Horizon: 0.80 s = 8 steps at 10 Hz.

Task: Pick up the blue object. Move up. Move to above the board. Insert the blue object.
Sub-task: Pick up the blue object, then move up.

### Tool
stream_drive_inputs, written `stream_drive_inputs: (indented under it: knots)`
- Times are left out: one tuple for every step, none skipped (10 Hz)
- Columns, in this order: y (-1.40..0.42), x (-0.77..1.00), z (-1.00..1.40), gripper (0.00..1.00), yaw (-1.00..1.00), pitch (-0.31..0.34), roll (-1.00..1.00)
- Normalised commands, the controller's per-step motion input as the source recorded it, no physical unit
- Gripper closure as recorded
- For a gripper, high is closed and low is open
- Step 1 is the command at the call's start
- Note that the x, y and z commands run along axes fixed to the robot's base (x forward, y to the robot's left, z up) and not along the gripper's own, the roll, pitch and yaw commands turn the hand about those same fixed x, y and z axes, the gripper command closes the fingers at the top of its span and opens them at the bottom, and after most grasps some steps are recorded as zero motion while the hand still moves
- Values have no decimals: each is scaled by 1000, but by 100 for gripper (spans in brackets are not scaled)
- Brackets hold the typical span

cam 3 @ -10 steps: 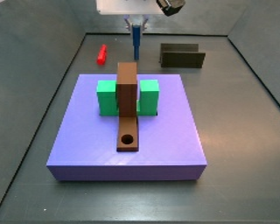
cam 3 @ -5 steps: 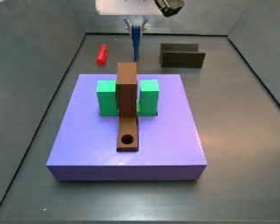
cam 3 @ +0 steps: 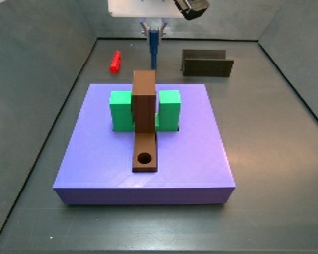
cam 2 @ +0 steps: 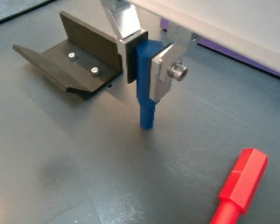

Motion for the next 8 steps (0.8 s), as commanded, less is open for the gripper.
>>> stream_drive_inputs:
  knots:
    - [0,0,0,100,0,0,0]
    - [0,0,0,100,0,0,0]
    - [0,0,0,100,0,0,0]
    - [0,0,0,100,0,0,0]
    - [0,0,0,100,0,0,0]
    - [0,0,833,100,0,0,0]
    - [89,58,742,100,-59,22,17]
    - [75,46,512,100,-62,74,22]
